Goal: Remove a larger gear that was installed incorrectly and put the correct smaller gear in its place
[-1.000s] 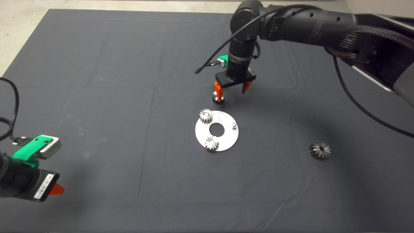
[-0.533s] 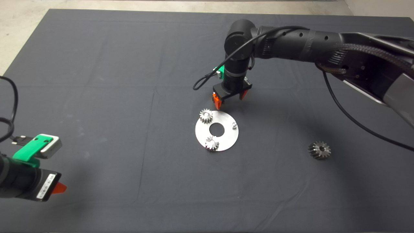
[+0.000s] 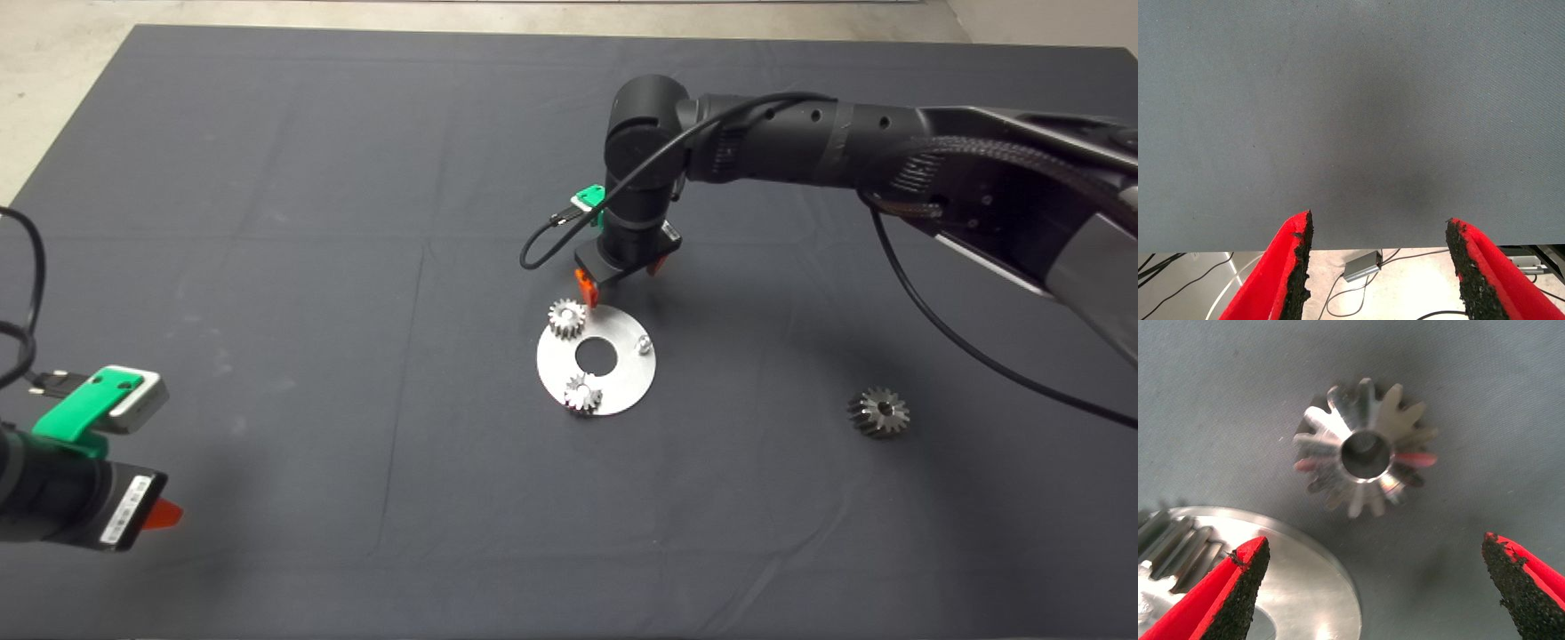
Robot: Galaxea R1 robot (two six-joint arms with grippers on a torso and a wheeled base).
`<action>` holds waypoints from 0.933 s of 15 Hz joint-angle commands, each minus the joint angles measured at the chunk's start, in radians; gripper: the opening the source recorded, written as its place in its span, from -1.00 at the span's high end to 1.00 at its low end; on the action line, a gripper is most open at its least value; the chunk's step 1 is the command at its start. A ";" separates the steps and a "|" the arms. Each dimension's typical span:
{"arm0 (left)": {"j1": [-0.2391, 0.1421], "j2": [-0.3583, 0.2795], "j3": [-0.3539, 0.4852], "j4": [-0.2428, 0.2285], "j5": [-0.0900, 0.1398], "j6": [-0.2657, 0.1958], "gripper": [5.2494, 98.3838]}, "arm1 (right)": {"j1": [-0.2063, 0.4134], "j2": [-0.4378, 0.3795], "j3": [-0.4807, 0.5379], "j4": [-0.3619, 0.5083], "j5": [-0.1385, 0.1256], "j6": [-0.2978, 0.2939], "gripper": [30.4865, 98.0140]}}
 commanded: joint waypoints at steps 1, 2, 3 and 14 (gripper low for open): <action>0.003 -0.011 0.016 0.014 0.057 -0.007 0.05 | 0.002 0.002 0.018 -0.139 -0.072 0.049 -0.58; 0.003 -0.011 0.018 0.013 0.057 -0.007 0.05 | 0.000 0.001 0.018 -0.153 -0.072 0.051 -0.58; 0.003 -0.011 0.018 0.013 0.057 -0.008 0.05 | 0.001 -0.002 0.018 -0.153 -0.070 0.052 -0.58; 0.003 -0.007 0.018 0.013 0.057 -0.008 0.05 | -0.002 -0.001 0.014 -0.162 0.080 0.063 -0.58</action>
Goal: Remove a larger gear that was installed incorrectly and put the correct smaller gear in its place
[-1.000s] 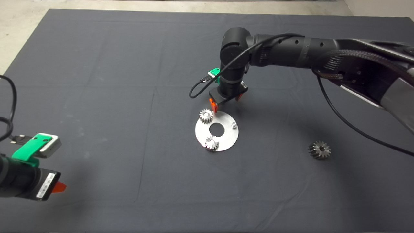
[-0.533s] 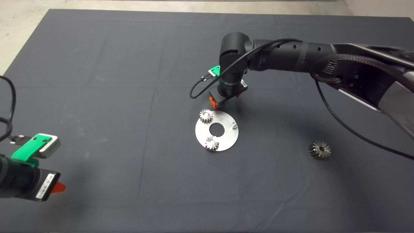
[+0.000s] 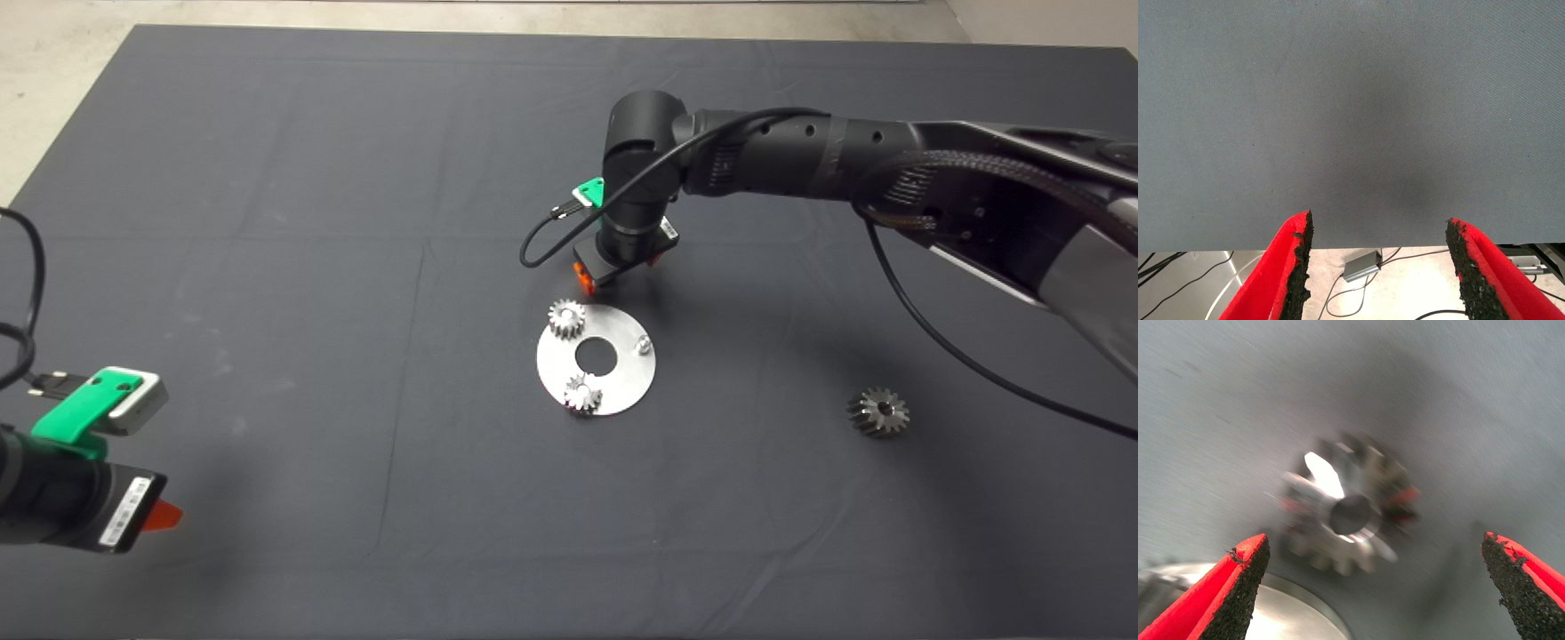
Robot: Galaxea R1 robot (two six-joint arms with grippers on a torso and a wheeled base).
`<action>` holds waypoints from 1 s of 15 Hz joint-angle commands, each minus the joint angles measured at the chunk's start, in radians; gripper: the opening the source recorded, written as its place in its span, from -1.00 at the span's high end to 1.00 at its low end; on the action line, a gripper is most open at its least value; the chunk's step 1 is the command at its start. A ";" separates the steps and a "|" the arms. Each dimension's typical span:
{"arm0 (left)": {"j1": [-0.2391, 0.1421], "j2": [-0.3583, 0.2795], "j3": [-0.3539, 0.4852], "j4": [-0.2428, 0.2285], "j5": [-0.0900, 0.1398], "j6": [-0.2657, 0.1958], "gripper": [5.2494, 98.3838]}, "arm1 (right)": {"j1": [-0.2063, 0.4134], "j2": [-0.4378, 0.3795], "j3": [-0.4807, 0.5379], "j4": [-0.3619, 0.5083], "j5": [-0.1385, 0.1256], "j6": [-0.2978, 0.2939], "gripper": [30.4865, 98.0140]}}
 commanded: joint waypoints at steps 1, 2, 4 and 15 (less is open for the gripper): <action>0.003 -0.003 0.013 0.013 0.057 -0.005 0.05 | 0.020 -0.001 0.007 -0.056 0.034 0.008 -0.58; 0.003 -0.001 0.013 0.013 0.057 -0.005 0.05 | 0.020 -0.002 0.009 -0.076 0.036 0.009 -0.58; 0.003 0.000 0.013 0.011 0.057 -0.005 0.05 | 0.022 0.000 0.012 -0.116 0.041 0.023 -0.58; 0.003 0.000 0.026 0.010 0.057 -0.010 0.05 | 0.008 0.001 0.015 -0.159 0.074 0.046 -0.58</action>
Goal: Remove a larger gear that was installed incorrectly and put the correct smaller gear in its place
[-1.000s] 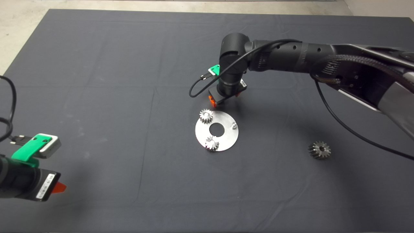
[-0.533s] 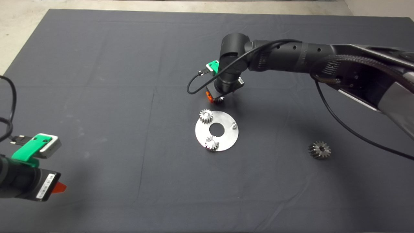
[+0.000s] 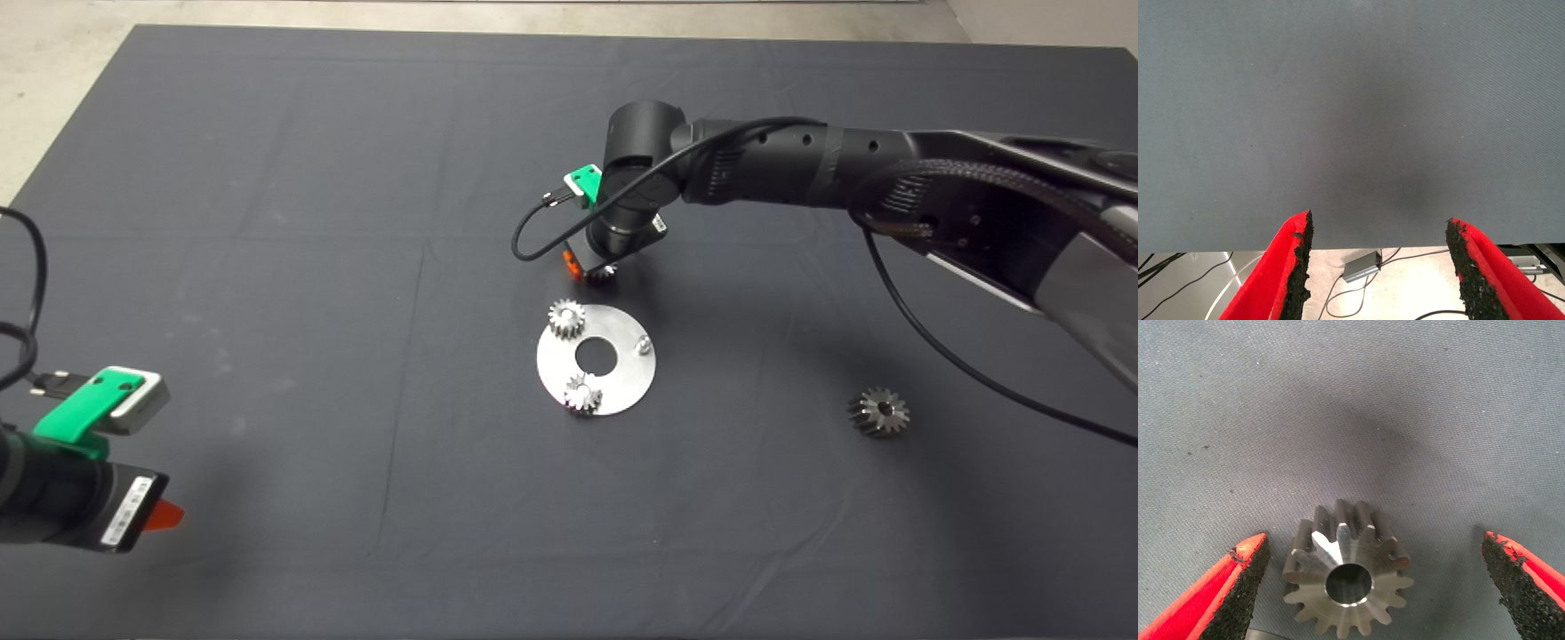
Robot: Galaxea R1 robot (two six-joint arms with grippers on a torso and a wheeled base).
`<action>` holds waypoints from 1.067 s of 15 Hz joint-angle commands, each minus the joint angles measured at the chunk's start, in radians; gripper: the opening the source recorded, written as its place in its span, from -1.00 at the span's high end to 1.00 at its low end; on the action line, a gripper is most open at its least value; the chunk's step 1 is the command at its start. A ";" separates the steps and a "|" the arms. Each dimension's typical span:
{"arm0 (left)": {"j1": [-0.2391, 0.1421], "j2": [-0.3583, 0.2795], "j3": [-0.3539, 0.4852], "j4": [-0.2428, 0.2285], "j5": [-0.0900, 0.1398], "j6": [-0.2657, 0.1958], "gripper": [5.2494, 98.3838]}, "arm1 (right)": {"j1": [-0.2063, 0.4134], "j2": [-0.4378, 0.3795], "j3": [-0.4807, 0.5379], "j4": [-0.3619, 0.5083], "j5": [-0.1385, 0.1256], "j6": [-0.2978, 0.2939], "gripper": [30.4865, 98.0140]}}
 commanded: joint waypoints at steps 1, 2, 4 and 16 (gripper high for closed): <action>0.004 -0.003 0.022 0.010 0.057 -0.007 0.05 | 0.024 0.002 0.009 -0.031 0.006 0.011 -0.58; 0.004 -0.001 0.022 0.010 0.057 -0.007 0.05 | 0.024 0.003 0.014 -0.031 0.004 0.010 -0.58; 0.003 -0.002 0.021 0.011 0.057 -0.007 0.05 | 0.024 0.003 0.045 -0.034 0.004 0.010 -0.50; 0.003 -0.007 0.021 0.013 0.057 -0.007 0.05 | 0.024 -0.002 0.050 -0.048 -0.004 0.011 -0.08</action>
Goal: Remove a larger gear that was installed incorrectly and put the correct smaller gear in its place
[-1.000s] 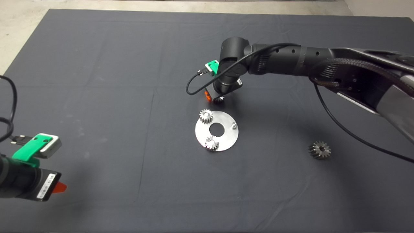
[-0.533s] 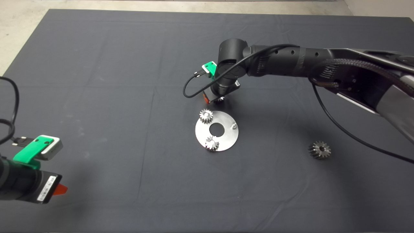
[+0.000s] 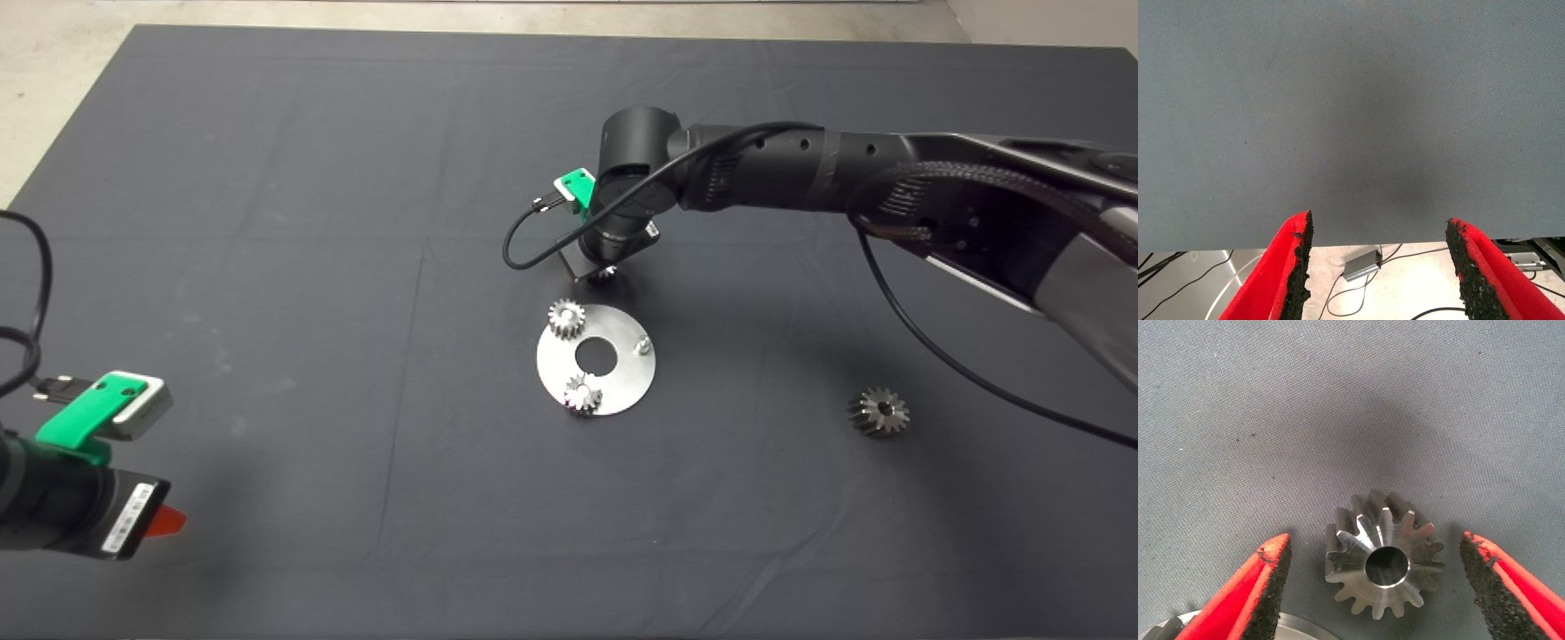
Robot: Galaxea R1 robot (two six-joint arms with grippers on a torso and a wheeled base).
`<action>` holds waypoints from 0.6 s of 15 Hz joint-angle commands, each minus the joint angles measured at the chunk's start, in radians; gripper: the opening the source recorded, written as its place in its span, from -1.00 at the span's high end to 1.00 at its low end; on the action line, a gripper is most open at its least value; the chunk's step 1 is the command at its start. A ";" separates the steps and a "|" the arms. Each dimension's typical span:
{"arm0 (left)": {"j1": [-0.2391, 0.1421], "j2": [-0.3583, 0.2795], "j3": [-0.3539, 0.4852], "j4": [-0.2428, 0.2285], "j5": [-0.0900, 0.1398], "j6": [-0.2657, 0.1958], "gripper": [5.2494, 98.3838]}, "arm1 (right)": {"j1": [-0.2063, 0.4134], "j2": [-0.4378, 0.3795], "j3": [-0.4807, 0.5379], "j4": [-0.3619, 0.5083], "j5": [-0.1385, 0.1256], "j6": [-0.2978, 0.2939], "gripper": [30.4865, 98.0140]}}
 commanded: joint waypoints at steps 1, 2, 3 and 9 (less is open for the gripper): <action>-0.001 -0.007 0.010 0.012 0.057 -0.005 0.05 | 0.024 -0.001 0.004 -0.035 -0.003 0.006 -0.05; -0.001 -0.006 0.009 0.012 0.057 -0.005 0.05 | 0.024 -0.001 0.004 -0.035 -0.004 0.006 0.04; -0.002 -0.003 0.005 0.012 0.057 -0.005 0.05 | 0.024 -0.001 0.004 -0.037 -0.004 0.006 0.10; -0.001 -0.001 -0.001 0.011 0.057 -0.005 0.05 | 0.026 -0.004 0.002 -0.041 -0.005 0.006 0.51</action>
